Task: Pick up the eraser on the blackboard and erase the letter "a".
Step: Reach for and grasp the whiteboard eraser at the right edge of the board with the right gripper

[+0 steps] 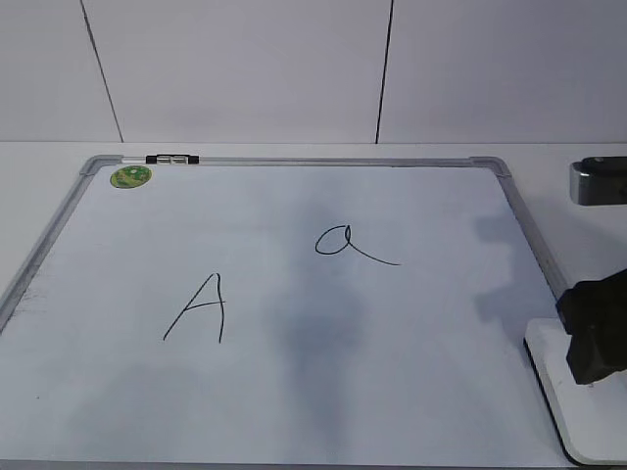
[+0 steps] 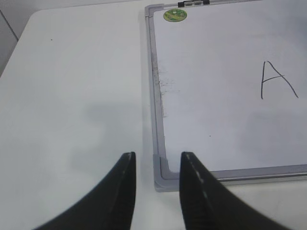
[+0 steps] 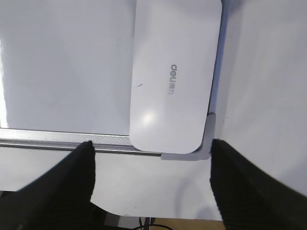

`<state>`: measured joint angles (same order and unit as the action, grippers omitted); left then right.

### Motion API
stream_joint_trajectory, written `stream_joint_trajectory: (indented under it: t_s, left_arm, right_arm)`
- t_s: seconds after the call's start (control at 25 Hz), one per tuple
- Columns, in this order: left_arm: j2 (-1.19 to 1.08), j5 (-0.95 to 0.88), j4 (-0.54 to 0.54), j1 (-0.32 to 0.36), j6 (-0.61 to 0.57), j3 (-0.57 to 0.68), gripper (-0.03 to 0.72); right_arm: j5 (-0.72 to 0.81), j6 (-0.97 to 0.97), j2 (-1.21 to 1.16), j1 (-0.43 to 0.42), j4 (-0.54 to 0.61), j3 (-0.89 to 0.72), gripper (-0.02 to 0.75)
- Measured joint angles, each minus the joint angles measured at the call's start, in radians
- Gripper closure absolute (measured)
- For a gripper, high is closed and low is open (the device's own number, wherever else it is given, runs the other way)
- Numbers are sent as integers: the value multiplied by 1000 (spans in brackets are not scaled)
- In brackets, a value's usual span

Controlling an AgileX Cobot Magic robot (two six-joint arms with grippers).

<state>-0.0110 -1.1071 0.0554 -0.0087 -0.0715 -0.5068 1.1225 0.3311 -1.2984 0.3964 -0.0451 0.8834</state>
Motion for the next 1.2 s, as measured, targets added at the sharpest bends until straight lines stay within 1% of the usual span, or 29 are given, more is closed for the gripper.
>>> stream_joint_trajectory:
  t_s: [0.32, 0.56, 1.04, 1.2]
  left_arm:
    - [0, 0, 0, 0, 0, 0, 454]
    - [0, 0, 0, 0, 0, 0, 454]
    - [0, 0, 0, 0, 0, 0, 454]
    - [0, 0, 0, 0, 0, 0, 454]
  right_arm:
    - [-1, 15, 0, 0, 0, 0, 146]
    - [-5, 15, 0, 0, 0, 0, 123]
    - [-10, 11, -1, 0, -8, 0, 122]
    - [19, 15, -1, 0, -8, 0, 122]
